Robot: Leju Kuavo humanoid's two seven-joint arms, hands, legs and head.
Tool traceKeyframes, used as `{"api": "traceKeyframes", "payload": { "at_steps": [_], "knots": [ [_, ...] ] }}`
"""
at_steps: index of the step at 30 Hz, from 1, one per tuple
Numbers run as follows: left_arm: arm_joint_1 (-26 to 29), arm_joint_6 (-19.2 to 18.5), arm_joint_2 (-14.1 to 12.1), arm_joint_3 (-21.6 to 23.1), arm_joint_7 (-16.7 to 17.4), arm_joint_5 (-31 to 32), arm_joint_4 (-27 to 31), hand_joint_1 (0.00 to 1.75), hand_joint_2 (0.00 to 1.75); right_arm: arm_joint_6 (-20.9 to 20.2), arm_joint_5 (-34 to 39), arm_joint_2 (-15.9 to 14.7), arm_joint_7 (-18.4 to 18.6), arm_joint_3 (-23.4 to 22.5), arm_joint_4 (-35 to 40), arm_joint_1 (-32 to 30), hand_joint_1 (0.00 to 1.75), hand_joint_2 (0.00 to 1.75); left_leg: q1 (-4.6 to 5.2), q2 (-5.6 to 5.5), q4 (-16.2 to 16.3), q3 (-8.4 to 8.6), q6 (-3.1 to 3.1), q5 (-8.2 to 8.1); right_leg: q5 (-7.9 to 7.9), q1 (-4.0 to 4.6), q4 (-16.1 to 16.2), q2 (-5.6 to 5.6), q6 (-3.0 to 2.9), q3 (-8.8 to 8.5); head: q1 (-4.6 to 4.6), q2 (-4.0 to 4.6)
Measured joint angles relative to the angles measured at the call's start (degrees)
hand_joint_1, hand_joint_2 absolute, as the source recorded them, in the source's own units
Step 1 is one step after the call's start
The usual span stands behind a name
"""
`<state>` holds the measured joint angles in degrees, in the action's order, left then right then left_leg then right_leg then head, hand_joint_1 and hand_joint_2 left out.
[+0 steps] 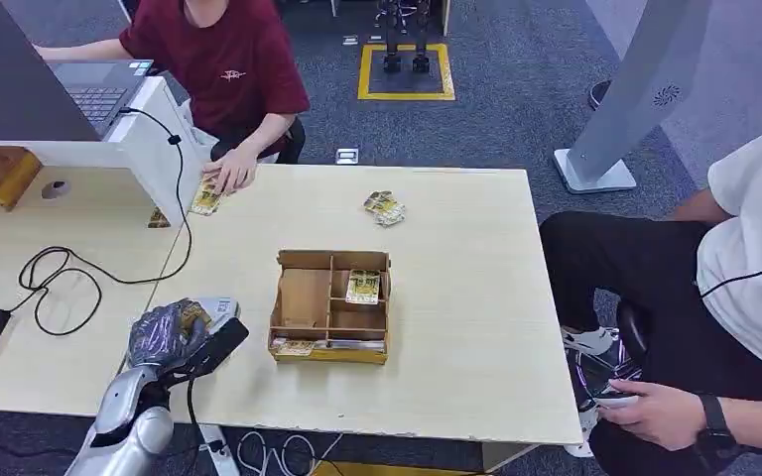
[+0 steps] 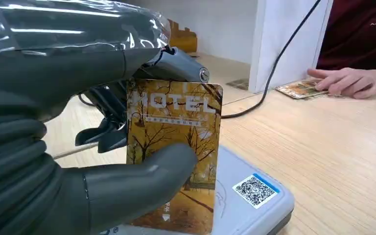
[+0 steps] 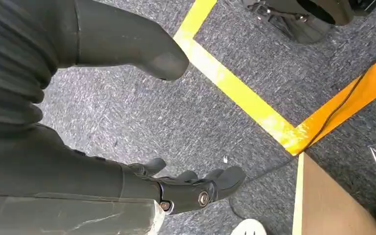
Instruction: Pass the card to the sensor for recognition and then transmit it.
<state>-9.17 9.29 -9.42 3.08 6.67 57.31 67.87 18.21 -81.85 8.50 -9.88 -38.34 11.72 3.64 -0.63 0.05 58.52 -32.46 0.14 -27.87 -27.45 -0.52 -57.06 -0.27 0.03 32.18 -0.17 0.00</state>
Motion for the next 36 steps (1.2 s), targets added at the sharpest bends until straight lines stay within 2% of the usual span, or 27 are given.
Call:
{"api": "traceKeyframes", "payload": {
  "at_steps": [14,27,29,32,36],
  "knots": [
    [0.0,0.2,0.7,-0.3,0.0,0.2,-2.5,1.75,1.75,0.2,0.0,0.1,-0.4,0.3,0.0,0.2,0.00,1.75,0.00,-0.03,0.0,0.04,0.01,0.01,0.00,0.00,0.0,-0.05,-0.01,-0.04,0.00,0.00],
    [0.2,0.1,1.1,-1.4,-0.8,-1.2,-2.6,1.75,1.75,0.2,0.0,0.1,-0.4,0.9,0.0,0.2,0.00,1.75,0.00,-0.03,0.0,0.04,0.05,0.03,0.00,0.00,0.0,-0.06,-0.01,-0.04,0.00,0.00],
    [0.4,-0.7,1.2,-1.6,-2.3,-3.8,-2.6,1.75,1.75,0.2,0.2,0.1,-0.4,0.9,0.0,0.2,0.00,1.75,0.00,-0.04,0.0,0.06,0.05,0.04,0.00,0.00,0.0,-0.07,-0.01,-0.04,0.00,0.00],
    [1.5,-7.3,1.3,-2.0,-8.5,-16.3,-0.4,1.75,1.75,0.6,0.3,0.1,-0.5,0.9,0.0,0.2,0.00,1.75,0.00,-0.07,0.0,0.09,0.06,0.04,-0.01,0.00,0.0,-0.10,-0.01,-0.06,-0.02,0.00],
    [4.1,-12.1,1.2,-2.1,-12.5,-29.5,4.8,1.75,1.75,0.9,1.1,0.1,-0.8,0.9,0.0,0.0,0.00,1.75,0.00,-0.05,0.0,0.03,0.06,0.04,-0.02,0.00,0.0,-0.08,-0.04,0.04,0.02,0.00]
  ]
}}
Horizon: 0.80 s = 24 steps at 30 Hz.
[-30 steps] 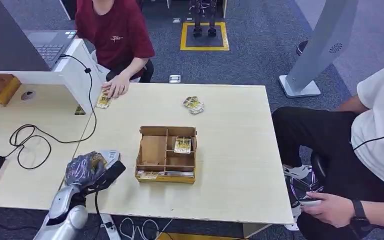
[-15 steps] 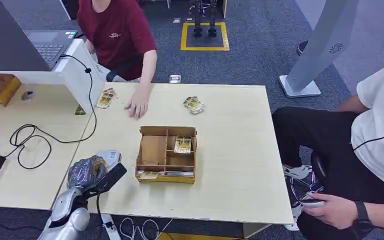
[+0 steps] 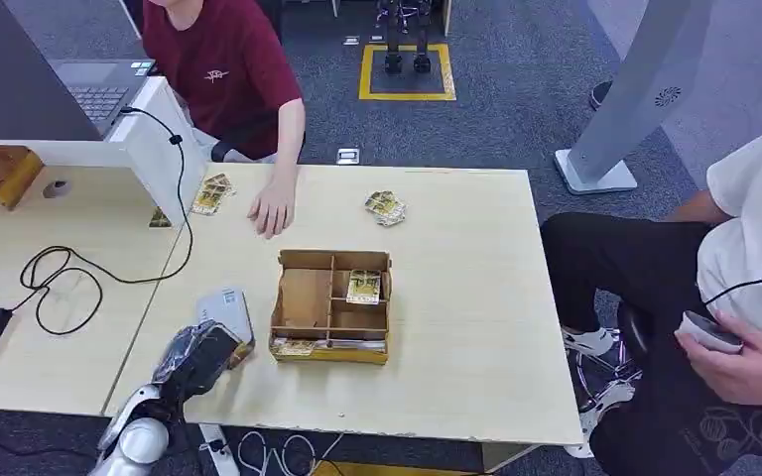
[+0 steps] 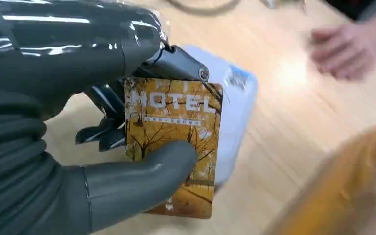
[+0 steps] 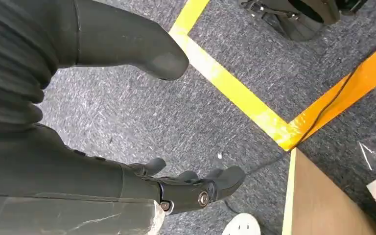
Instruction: Pass the card to the sensor for recognition and then transmit it.
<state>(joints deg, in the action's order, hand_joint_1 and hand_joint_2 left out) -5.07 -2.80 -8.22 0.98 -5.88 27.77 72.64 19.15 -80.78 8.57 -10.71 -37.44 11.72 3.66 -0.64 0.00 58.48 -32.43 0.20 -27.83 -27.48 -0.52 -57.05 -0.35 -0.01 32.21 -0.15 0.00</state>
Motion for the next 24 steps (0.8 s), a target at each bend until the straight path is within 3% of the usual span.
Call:
{"api": "traceKeyframes", "payload": {
  "at_steps": [2,4,12,19,22,24],
  "knots": [
    [0.8,-0.7,-0.4,0.0,-1.2,-6.4,3.5,1.75,1.75,0.1,0.2,0.0,-0.2,0.0,0.0,-0.2,0.00,1.75,-0.01,0.04,0.0,-0.08,0.00,0.01,0.03,0.00,0.0,0.05,-0.02,0.11,0.00,0.00],
    [0.8,-0.1,-1.1,0.0,-1.9,-9.0,6.8,1.75,1.75,0.1,0.4,0.0,-0.4,0.0,0.0,-0.4,0.00,1.75,-0.01,0.03,0.0,-0.10,0.01,0.01,0.04,0.00,0.0,0.04,-0.02,0.14,-0.02,0.00],
    [-3.0,3.0,-3.7,0.0,-3.1,-13.8,15.2,1.75,1.75,0.1,0.9,0.0,0.0,0.0,0.0,-0.5,0.00,1.75,-0.04,0.03,0.0,-0.14,0.01,0.01,0.02,0.01,0.0,0.07,-0.05,0.21,-0.04,0.00],
    [-6.5,9.1,-3.8,0.0,-4.8,-10.5,17.1,1.75,1.75,0.0,0.8,0.0,0.5,0.2,0.0,-0.4,0.00,1.75,-0.02,0.04,0.0,-0.19,0.02,0.00,0.02,0.00,0.0,0.08,-0.05,0.25,-0.02,0.00],
    [-8.6,12.8,-3.9,0.0,-4.6,-4.5,16.7,1.75,1.75,-0.2,0.0,0.0,0.5,0.5,0.0,-0.2,0.00,1.75,-0.02,0.03,0.0,-0.19,0.02,0.01,0.02,0.00,0.0,0.08,-0.05,0.27,-0.04,0.00],
    [-10.2,13.3,-4.1,0.0,-3.6,-2.5,15.6,1.75,1.75,-0.4,-0.1,0.0,0.5,0.7,0.0,0.1,0.00,1.75,-0.02,0.03,0.0,-0.19,0.01,0.01,0.03,0.00,0.0,0.08,-0.06,0.27,-0.02,0.00]
  ]
}}
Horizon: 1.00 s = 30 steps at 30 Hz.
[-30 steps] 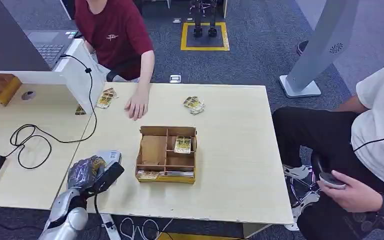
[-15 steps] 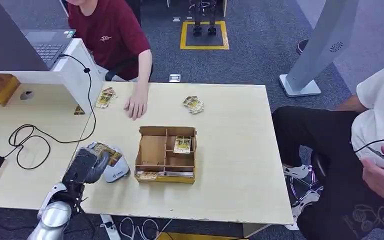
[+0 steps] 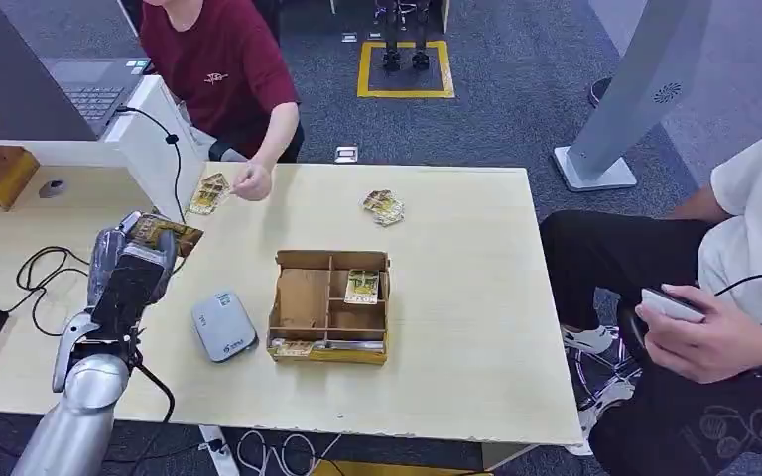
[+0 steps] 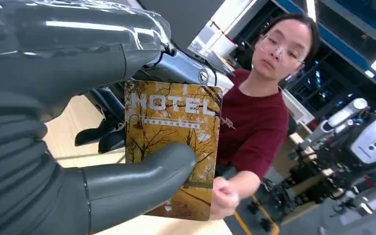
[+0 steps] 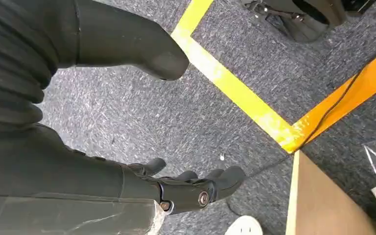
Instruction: Pass the card to the sensor for recognition and then transmit it.
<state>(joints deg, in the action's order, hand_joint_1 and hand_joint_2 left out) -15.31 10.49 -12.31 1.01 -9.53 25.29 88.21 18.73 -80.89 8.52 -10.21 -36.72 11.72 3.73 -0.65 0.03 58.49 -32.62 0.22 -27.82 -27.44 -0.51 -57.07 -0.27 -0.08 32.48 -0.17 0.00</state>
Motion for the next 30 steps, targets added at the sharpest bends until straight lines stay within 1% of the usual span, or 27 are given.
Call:
{"api": "traceKeyframes", "payload": {
  "at_steps": [4,9,11,15,22,23,28,30],
  "knots": [
    [-2.8,0.3,0.0,0.0,0.6,1.3,-3.1,1.75,1.75,-0.2,0.0,0.0,0.0,0.7,0.0,0.3,0.00,1.75,-0.01,0.02,0.0,0.00,0.02,0.02,0.01,0.00,0.0,0.05,-0.02,0.03,-0.02,0.00],
    [-6.8,3.8,-0.2,1.2,1.0,8.2,-8.5,1.75,1.75,-0.7,-0.1,0.0,0.1,1.4,0.0,0.9,0.00,1.75,-0.01,0.04,0.0,-0.01,0.03,0.02,0.02,0.00,0.0,0.08,-0.02,0.05,-0.02,0.00],
    [-8.2,5.0,-0.2,1.6,1.1,9.7,-10.2,1.75,1.75,-0.7,-0.1,0.0,0.1,1.7,0.0,1.0,0.00,1.75,-0.01,0.04,0.0,0.00,0.03,0.02,0.02,0.00,0.0,0.08,-0.02,0.05,0.00,0.00],
    [-9.5,6.4,-0.1,2.3,1.2,11.1,-12.5,1.75,1.75,-0.7,-0.1,0.0,0.1,2.3,0.0,1.2,0.00,1.75,-0.01,0.05,0.0,-0.01,0.03,0.02,0.02,0.00,0.0,0.09,-0.02,0.05,0.00,0.00],
    [-10.3,7.1,0.1,2.6,1.2,11.8,-14.1,1.75,1.75,-0.7,-0.1,0.0,0.1,2.6,0.0,1.2,0.00,1.75,-0.01,0.05,0.0,-0.01,0.03,0.02,0.01,0.00,0.0,0.11,-0.02,0.06,0.00,0.00],
    [-10.4,7.2,0.1,2.7,1.2,11.9,-14.3,0.00,1.75,-0.7,-0.1,0.0,0.1,2.6,0.0,1.2,0.00,1.75,-0.01,0.05,0.0,-0.01,0.03,0.02,0.01,0.00,0.0,0.11,-0.02,0.06,0.00,0.00],
    [-10.6,7.4,0.1,2.9,1.1,12.0,-14.9,0.00,1.75,-0.7,0.0,0.0,0.2,2.6,0.0,1.2,0.00,1.75,-0.01,0.06,0.0,-0.01,0.03,0.02,0.02,0.00,0.0,0.12,-0.03,0.06,0.00,0.00],
    [-10.7,7.4,0.4,2.9,1.8,11.1,-15.0,0.00,1.75,-0.7,0.0,0.0,0.2,2.6,0.0,1.2,0.00,1.75,-0.01,0.05,0.0,-0.01,0.03,0.02,0.02,0.00,0.0,0.12,-0.03,0.06,0.00,0.00]
  ]
}}
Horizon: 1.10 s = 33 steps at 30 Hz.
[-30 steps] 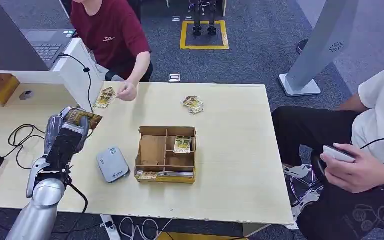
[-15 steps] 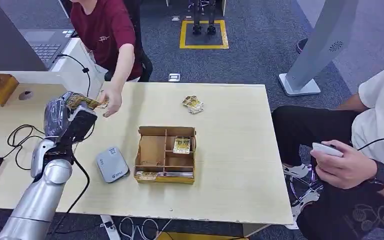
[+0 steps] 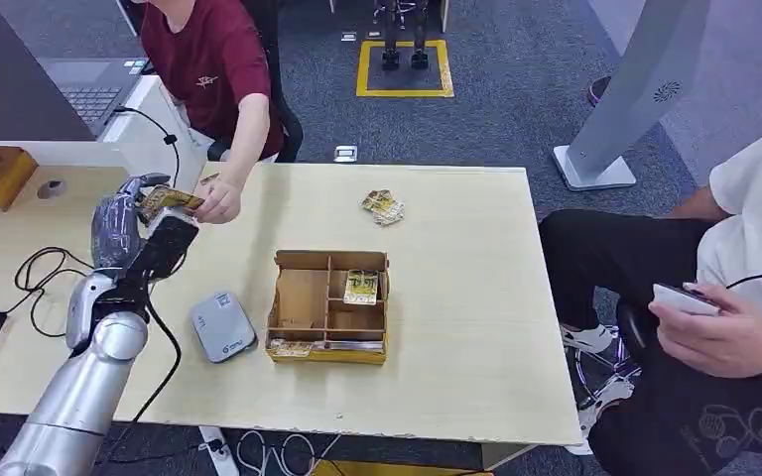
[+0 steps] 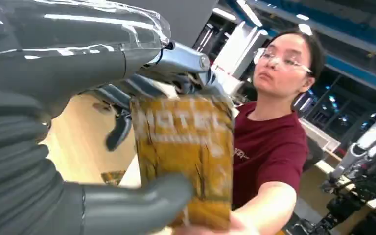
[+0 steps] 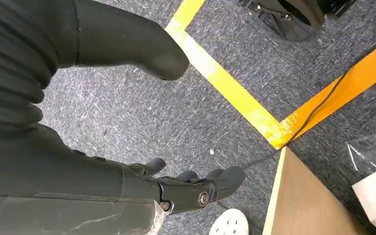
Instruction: Pass the card to the sensor for recognition and then transmit it.
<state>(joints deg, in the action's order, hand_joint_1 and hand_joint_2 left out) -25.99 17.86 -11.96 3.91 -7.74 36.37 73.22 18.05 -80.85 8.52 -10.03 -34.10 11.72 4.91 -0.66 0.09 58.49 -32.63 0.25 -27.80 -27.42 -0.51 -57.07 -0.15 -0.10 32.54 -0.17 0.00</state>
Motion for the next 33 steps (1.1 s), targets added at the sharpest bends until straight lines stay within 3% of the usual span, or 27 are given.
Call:
{"api": "traceKeyframes", "payload": {
  "at_steps": [5,8,11,15,19,22,25,29,33],
  "knots": [
    [0.0,-0.1,0.7,0.0,1.3,-1.2,-0.1,0.00,1.75,0.3,0.3,0.0,0.2,0.0,0.0,-0.1,0.00,1.75,0.00,0.03,0.0,-0.01,0.00,0.00,0.00,0.00,0.0,0.04,0.00,0.01,0.00,0.00],
    [0.8,-2.2,0.9,0.0,1.0,-4.7,1.2,0.00,1.75,0.9,1.3,0.0,0.4,0.0,0.0,-0.4,0.00,1.75,0.00,0.03,0.0,-0.02,0.04,-0.03,0.00,0.00,0.0,0.05,0.00,0.01,0.00,0.00],
    [4.6,-6.1,0.3,0.5,-1.6,-8.3,5.7,0.00,1.75,1.3,2.6,0.0,-0.2,-0.1,0.0,-1.0,0.00,1.75,0.00,0.10,0.0,-0.03,0.04,-0.07,-0.02,0.00,0.0,0.10,-0.01,0.00,0.00,0.00],
    [13.0,-12.1,-2.8,1.5,-5.9,-10.7,16.7,0.00,1.75,1.7,3.8,-0.1,-0.9,-0.4,0.0,-2.1,0.00,1.75,-0.02,0.27,0.0,-0.01,0.21,-0.22,-0.10,0.00,0.0,0.31,-0.05,0.06,0.00,0.00],
    [21.2,-13.0,-5.7,1.5,-11.0,-9.4,24.7,0.00,1.75,1.8,4.4,-0.2,-1.2,-0.8,0.0,-2.7,0.00,1.75,-0.02,0.25,0.0,-0.01,0.22,-0.25,-0.20,0.00,0.0,0.27,-0.12,0.07,-0.02,0.02],
    [27.8,-11.8,-6.2,1.5,-14.9,-6.5,29.8,0.00,1.75,1.9,5.3,-0.3,-1.4,-1.3,0.0,-2.8,0.00,1.75,-0.02,0.27,-0.1,0.00,0.22,-0.29,-0.21,0.00,0.0,0.31,-0.14,0.06,0.00,0.00],
    [33.7,-7.7,-6.1,1.6,-16.7,0.3,34.0,0.00,1.75,2.0,5.4,-0.3,-1.4,-1.8,0.0,-3.3,0.00,1.75,-0.02,0.25,-0.1,-0.01,0.22,-0.29,-0.23,0.00,0.0,0.25,-0.12,0.06,0.00,0.00],
    [38.4,1.1,-6.1,3.3,-14.1,15.4,36.0,0.00,1.75,1.9,5.2,-0.4,-1.2,-2.0,0.0,-3.3,0.00,1.75,-0.02,0.24,-0.1,0.00,0.20,-0.31,-0.24,0.00,0.0,0.22,-0.11,0.06,-0.02,0.00],
    [39.2,6.8,-5.7,6.6,-10.9,22.0,35.9,0.00,1.75,1.8,5.1,-0.4,-0.9,-2.0,0.1,-3.2,0.00,1.75,-0.02,0.21,-0.1,0.02,0.20,-0.30,-0.22,0.00,0.0,0.17,-0.11,0.01,-0.02,0.00]
  ]
}}
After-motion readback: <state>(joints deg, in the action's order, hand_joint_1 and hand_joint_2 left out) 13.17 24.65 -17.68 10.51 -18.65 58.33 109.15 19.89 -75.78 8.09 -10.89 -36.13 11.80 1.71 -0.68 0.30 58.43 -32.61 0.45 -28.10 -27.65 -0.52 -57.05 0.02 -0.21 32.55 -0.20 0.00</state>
